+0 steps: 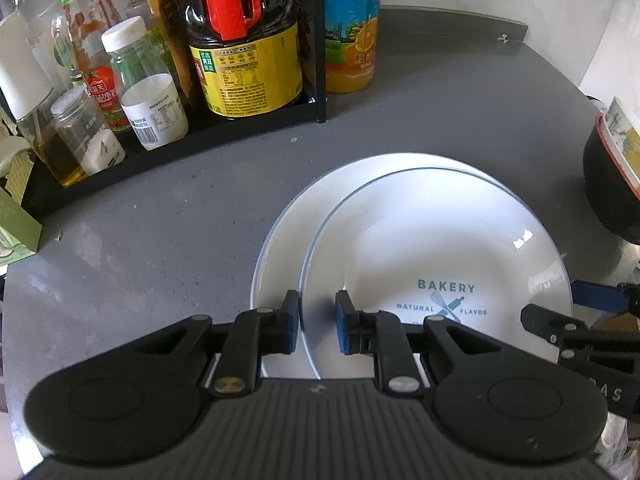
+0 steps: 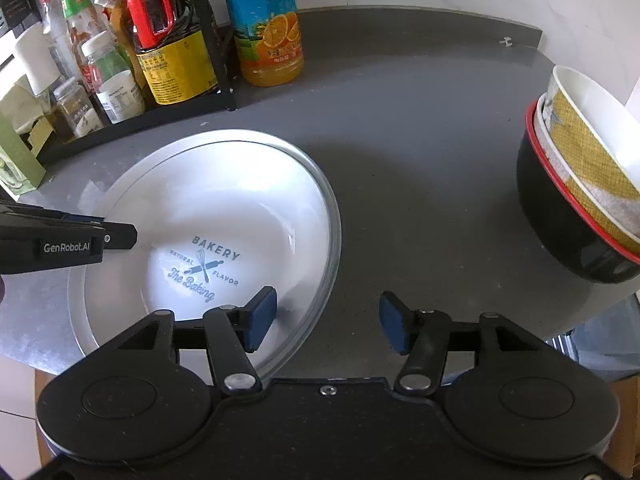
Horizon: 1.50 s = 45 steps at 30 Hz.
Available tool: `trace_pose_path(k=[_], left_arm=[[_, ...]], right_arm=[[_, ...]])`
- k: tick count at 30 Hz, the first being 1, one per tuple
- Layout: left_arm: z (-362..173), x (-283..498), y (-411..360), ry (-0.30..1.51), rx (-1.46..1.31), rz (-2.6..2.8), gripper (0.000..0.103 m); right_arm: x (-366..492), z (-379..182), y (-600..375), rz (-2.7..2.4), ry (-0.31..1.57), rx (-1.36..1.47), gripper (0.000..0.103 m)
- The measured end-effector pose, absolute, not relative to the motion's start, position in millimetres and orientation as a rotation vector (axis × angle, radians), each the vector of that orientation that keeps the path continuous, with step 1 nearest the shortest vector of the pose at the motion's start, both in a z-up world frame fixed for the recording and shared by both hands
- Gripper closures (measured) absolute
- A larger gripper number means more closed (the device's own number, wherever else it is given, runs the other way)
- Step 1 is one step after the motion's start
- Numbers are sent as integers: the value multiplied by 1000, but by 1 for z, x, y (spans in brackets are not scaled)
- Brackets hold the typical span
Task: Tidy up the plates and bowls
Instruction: 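Open both grippers to release the 'BAKERY' plate, then move both open grippers to the red-rimmed bowl stack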
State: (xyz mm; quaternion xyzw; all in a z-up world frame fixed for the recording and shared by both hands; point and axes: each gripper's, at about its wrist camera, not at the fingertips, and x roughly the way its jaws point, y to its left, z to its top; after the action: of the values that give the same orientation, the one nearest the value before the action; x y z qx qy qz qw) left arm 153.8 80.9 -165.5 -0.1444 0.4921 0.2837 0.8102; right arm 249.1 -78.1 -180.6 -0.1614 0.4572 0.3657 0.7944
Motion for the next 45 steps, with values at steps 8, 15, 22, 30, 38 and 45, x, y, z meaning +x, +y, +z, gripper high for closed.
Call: trace_pose_path(k=[8,15,22,30,38,45], left_arm=[[-151,159,82,1028,-295,674,84],[-121,150,75,997,-311,659,82],[-99,151,56,953,-347,603,54],[-86,174,34,887,-339,589,28],[-73,204,6,896,-317,532,23],[-68,222,-17,921,-300,477,22]], right_arm=[[253,-148,-120,820,966,-137,46],[251,-128,-156,808,941,11,46],[252,-118,-184,766,920,73,29],[266,-101,-212,729,887,141,8],[278,-84,-231,665,853,145,1],[281,-77,-244,635,848,159,1]])
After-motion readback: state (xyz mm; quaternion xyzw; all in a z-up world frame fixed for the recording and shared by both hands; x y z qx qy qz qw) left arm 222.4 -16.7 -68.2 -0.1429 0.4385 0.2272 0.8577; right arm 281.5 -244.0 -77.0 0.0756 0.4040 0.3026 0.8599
